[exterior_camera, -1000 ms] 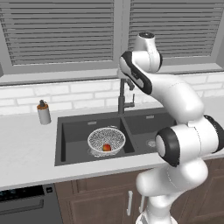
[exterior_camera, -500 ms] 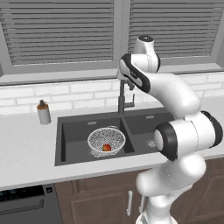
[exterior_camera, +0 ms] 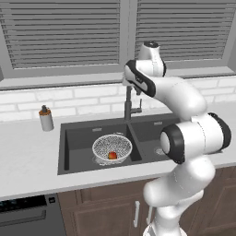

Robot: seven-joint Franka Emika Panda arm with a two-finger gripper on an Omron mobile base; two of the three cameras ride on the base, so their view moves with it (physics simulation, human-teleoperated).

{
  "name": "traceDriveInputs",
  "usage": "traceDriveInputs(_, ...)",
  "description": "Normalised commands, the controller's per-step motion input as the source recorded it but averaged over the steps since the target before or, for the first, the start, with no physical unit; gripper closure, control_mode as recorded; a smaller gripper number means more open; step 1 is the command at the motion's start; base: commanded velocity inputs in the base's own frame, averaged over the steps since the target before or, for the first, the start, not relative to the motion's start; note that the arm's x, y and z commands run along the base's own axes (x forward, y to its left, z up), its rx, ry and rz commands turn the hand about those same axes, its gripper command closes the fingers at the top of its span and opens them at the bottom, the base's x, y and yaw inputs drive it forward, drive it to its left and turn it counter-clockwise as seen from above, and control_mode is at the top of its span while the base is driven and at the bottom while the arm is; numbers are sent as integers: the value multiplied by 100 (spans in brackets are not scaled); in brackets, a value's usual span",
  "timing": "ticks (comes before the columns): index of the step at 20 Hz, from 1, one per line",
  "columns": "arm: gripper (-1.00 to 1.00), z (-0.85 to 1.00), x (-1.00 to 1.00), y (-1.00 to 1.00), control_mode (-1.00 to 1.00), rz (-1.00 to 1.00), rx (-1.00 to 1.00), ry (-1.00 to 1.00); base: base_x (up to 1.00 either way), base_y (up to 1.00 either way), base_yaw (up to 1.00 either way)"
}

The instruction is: Put the colander in the sink, put the apple in the colander, and turn on the sink faucet and pour water over the colander.

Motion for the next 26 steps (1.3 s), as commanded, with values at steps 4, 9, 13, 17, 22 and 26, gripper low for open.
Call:
traceDriveInputs(4,-100,-14,24,-4,-100,0,1,0,0,0,0)
traceDriveInputs(9,-100,-10,20,-4,-100,0,0,0,0,0,0)
traceDriveInputs(13,-100,-7,6,-2,-100,0,0,1,0,0,0)
traceDriveInputs(17,-100,-9,0,0,-100,0,0,2,0,0,0)
traceDriveInputs(22,-100,-17,0,0,-100,0,0,1,0,0,0)
traceDriveInputs(26,-100,-14,0,1,-100,0,0,0,0,0,0)
